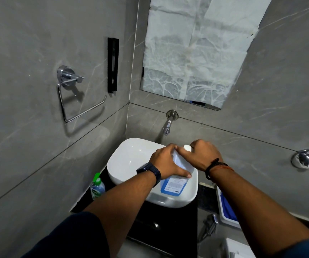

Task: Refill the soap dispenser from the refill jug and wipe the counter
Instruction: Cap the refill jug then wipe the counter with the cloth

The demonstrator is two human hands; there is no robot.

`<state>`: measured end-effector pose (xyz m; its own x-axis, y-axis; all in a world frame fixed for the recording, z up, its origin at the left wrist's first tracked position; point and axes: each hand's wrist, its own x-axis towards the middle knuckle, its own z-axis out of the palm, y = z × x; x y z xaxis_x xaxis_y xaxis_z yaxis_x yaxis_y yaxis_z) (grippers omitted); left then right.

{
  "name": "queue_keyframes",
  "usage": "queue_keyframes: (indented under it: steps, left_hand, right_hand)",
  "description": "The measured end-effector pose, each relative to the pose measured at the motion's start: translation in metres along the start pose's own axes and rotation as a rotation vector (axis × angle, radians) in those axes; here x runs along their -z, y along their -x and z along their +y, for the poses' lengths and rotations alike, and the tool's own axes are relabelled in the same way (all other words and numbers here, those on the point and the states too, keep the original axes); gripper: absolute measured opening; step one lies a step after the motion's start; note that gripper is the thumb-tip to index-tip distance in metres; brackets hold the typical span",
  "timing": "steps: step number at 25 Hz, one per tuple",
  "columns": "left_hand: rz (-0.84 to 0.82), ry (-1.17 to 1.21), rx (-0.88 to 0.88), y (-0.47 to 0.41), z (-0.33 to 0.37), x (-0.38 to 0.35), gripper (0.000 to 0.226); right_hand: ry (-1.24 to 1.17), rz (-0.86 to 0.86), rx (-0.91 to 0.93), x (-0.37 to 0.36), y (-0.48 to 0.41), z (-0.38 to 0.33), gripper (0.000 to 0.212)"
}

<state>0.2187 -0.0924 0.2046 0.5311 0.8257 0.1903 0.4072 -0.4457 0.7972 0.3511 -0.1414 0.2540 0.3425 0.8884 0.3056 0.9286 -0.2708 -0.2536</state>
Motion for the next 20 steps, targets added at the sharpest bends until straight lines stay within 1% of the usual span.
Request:
queue_keyframes:
  steps: [1, 2, 3, 4, 5, 6, 7, 8, 9, 12, 15, 18, 20]
  left_hand:
    - [0.028, 0.002, 0.017, -0.003, 0.0, 0.0, 0.082]
    - [0.065, 0.016, 0.038, -0.005, 0.001, 0.001, 0.081]
    - [0.102, 0.043, 0.058, -0.009, 0.003, 0.003, 0.081]
    - [0.128, 0.076, 0.069, -0.014, 0.005, 0.004, 0.081]
    - [0.149, 0.101, 0.074, -0.019, 0.008, 0.004, 0.082]
    - [0.161, 0.111, 0.067, -0.022, 0.011, 0.004, 0.083]
    - [0.155, 0.108, 0.046, -0.027, 0.015, 0.002, 0.082]
    - [0.139, 0.099, 0.014, -0.032, 0.02, 0.0, 0.082]
    - [0.121, 0.09, -0.022, -0.036, 0.025, -0.004, 0.081]
    - [0.087, 0.111, -0.099, -0.047, 0.038, -0.021, 0.082]
    - [0.066, 0.144, -0.131, -0.065, 0.048, -0.048, 0.081]
    - [0.009, 0.15, -0.18, -0.086, 0.054, -0.091, 0.089]
    - [-0.038, 0.185, -0.188, -0.1, 0.051, -0.13, 0.096]
  right_hand:
    - [-0.13, 0.056, -0.023, -0.001, 0.002, 0.007, 0.056]
    - [-0.274, 0.139, -0.051, -0.003, 0.005, 0.015, 0.048]
    - [-0.417, 0.219, -0.07, -0.007, 0.008, 0.023, 0.034]
    - [-0.543, 0.243, -0.099, -0.012, 0.013, 0.032, 0.018]
    - [-0.632, 0.164, -0.096, -0.018, 0.018, 0.039, 0.01]
    - [-0.679, 0.008, -0.062, -0.025, 0.024, 0.041, 0.029]
    - [-0.697, -0.143, -0.019, -0.033, 0.03, 0.044, 0.054]
    - [-0.675, -0.186, -0.03, -0.041, 0.034, 0.046, 0.073]
    - [-0.67, -0.133, -0.078, -0.047, 0.035, 0.046, 0.082]
    - [-0.63, 0.162, -0.244, -0.056, 0.032, 0.049, 0.086]
    - [-0.537, 0.389, -0.341, -0.066, 0.031, 0.06, 0.085]
    - [-0.504, 0.485, -0.45, -0.076, 0.027, 0.093, 0.072]
    - [-0.497, 0.527, -0.508, -0.082, 0.024, 0.136, 0.068]
